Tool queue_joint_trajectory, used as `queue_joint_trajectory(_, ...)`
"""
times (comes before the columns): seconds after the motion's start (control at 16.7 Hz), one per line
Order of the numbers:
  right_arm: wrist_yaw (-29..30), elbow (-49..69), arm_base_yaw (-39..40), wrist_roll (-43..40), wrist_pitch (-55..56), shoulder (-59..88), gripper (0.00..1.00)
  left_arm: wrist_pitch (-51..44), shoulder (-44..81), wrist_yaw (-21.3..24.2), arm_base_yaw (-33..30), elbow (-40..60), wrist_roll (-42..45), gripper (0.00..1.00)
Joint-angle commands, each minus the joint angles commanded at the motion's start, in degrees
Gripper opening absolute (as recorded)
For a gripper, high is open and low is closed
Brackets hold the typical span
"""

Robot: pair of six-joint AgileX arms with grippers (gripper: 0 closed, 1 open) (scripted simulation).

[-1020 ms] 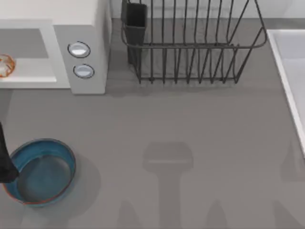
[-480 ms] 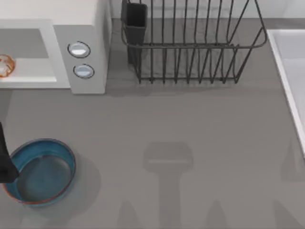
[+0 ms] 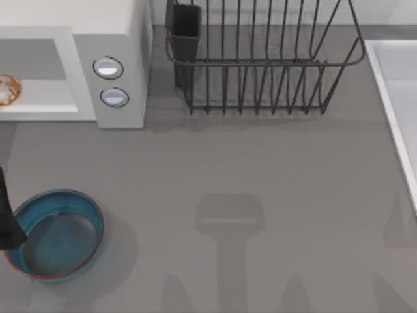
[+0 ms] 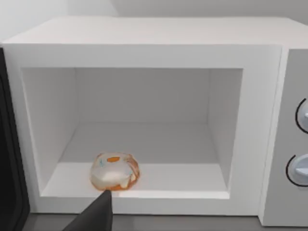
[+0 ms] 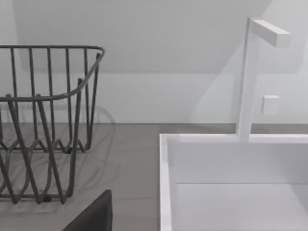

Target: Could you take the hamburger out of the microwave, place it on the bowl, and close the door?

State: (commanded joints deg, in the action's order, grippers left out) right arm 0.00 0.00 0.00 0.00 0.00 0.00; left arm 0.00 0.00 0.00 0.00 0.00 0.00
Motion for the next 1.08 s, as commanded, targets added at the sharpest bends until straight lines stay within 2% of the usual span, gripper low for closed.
queue_joint_trajectory(0.42,0.0,0.0,0.0,0.0,0.0,0.0,1.0,0.32,0.56,0.07,0.06,0.27,0.03,1.0)
queue_joint_trajectory(0.6,0.0,0.0,0.0,0.0,0.0,0.0,1.0,3.22,5.83,0.69,0.61,2.78,0.27,1.0)
queue_joint_trajectory(0.84,0.0,0.0,0.0,0.0,0.0,0.0,1.0,10.88,21.13,2.34,2.05,9.42,0.91,1.0)
queue_joint_trajectory(1.08,0.0,0.0,0.0,0.0,0.0,0.0,1.0,21.5,43.82,4.63,4.06,18.61,1.81,1.0)
